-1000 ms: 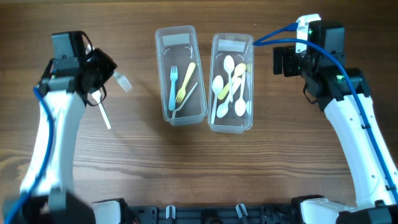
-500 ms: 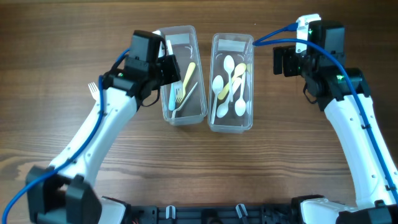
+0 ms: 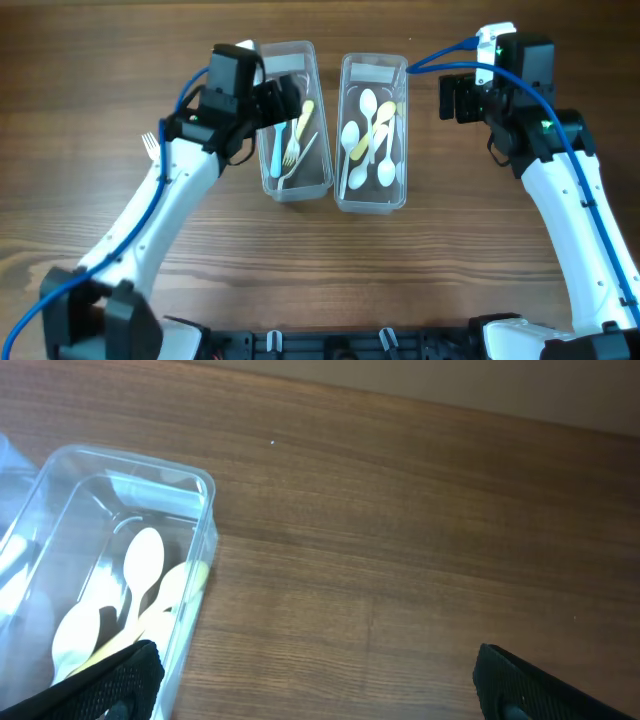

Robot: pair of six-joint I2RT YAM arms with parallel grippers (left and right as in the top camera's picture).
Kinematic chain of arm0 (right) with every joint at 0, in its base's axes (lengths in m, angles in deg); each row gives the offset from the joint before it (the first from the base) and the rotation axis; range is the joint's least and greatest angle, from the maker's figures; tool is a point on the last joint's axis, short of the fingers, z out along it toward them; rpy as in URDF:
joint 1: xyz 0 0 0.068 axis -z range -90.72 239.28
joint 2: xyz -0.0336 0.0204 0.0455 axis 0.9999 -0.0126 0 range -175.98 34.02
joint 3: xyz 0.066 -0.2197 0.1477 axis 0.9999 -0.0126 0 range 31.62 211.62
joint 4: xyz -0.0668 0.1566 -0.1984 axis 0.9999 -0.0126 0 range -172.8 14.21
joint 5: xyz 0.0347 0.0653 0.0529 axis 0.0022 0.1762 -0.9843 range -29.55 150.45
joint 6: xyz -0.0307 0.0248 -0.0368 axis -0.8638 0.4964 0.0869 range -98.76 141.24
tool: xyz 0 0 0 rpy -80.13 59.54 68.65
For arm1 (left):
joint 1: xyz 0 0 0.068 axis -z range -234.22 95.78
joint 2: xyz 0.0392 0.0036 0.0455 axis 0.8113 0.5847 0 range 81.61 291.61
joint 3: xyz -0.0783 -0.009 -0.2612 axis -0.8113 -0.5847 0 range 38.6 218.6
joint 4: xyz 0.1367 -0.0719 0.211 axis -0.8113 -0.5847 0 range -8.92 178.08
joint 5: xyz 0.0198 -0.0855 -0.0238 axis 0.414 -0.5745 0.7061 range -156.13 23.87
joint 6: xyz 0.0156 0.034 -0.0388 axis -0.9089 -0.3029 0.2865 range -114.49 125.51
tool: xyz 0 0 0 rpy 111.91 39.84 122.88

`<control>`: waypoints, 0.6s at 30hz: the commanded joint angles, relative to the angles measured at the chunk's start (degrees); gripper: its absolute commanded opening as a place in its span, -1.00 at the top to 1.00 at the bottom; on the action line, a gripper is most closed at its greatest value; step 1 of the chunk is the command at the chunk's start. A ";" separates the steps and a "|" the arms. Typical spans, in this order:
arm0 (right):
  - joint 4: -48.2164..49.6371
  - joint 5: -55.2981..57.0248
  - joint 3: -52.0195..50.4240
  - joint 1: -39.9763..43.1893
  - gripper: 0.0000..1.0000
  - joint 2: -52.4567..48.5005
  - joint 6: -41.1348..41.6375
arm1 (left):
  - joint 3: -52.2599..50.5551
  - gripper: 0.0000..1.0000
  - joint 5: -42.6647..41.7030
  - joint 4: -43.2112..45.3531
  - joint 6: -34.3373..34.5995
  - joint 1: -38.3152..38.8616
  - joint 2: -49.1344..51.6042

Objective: Pack container
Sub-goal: 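Move the left gripper to the last white fork and grasp it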

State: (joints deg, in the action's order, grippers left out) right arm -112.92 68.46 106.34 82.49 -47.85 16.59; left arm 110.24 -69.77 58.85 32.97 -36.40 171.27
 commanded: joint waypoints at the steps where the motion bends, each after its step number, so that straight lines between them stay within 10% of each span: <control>1: 0.20 1.01 0.44 0.11 -0.99 -0.31 -0.52 | 0.50 -0.84 13.22 -9.46 0.90 -3.63 -8.76; 6: 0.17 1.01 0.44 0.11 -1.00 -0.31 -0.55 | 0.15 -0.88 24.98 -26.82 10.99 -9.57 -10.75; 18: 0.17 1.01 0.44 0.11 -1.00 -0.31 -0.52 | -6.56 -0.76 20.22 -15.23 12.41 -24.48 4.00</control>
State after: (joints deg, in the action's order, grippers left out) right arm -112.92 68.46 106.34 82.49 -47.85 16.59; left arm 104.56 -48.28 41.80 44.34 -58.47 170.49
